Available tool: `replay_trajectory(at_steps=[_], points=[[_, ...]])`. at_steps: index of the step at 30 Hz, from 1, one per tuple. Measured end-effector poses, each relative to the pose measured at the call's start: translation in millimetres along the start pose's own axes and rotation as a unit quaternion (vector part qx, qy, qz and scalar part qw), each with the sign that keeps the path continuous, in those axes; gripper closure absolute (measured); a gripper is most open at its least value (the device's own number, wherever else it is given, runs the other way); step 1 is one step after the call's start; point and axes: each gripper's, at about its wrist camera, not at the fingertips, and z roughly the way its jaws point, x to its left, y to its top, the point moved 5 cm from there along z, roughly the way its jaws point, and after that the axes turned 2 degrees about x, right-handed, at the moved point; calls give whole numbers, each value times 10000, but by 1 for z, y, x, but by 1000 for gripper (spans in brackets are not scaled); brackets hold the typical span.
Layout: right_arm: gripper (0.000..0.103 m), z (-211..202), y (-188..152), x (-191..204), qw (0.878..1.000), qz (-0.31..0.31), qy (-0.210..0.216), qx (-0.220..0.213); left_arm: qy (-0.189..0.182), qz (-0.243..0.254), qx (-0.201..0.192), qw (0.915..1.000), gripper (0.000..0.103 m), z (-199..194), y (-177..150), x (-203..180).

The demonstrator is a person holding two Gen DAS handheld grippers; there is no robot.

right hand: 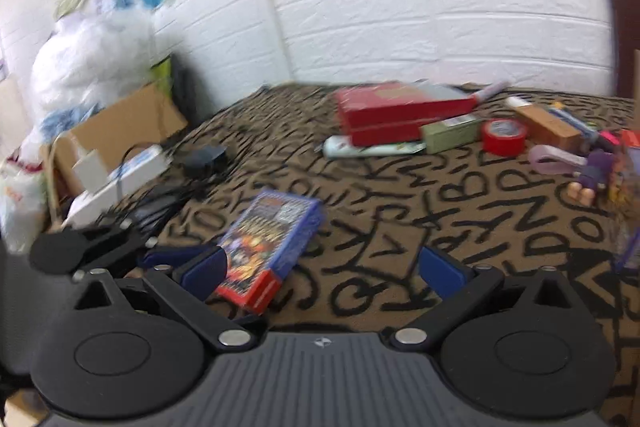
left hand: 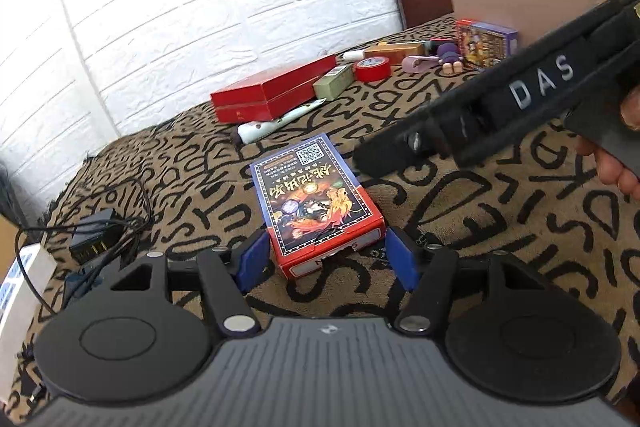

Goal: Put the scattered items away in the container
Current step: 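Grasp the colorful card game box with the left gripper, then grasp the red tape roll with the right gripper while the left holds the card box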

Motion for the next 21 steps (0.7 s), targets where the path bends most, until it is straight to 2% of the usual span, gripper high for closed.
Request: replay_trajectory(at_steps=[4, 6, 9, 12, 14, 17, 21], points=[[0, 2, 2, -16, 9989, 132, -408, -173, 167, -335, -66, 9993, 42, 13, 7, 1], [0, 5, 7, -23, 9980, 34, -553, -296, 167, -461, -84, 9988, 42, -28, -28, 22], [0, 19, 20, -29, 9936, -386, -898, -569, 227, -510, -143, 9983, 42, -68, -60, 55], [0, 40, 40, -37, 9886, -769, -1117, -657, 241, -633, -87, 9977, 42, -68, -59, 68], [4, 55, 53, -45, 9864, -910, -1212, -635, 211, -709, -101, 9972, 41, -74, -61, 69], [22, 75, 68, -58, 9843, -1052, -1333, -485, 191, -740, -141, 9970, 41, -81, -65, 72], [35, 105, 78, -73, 9801, -1184, -1594, 43, 124, -811, -136, 9965, 41, -97, -73, 76]])
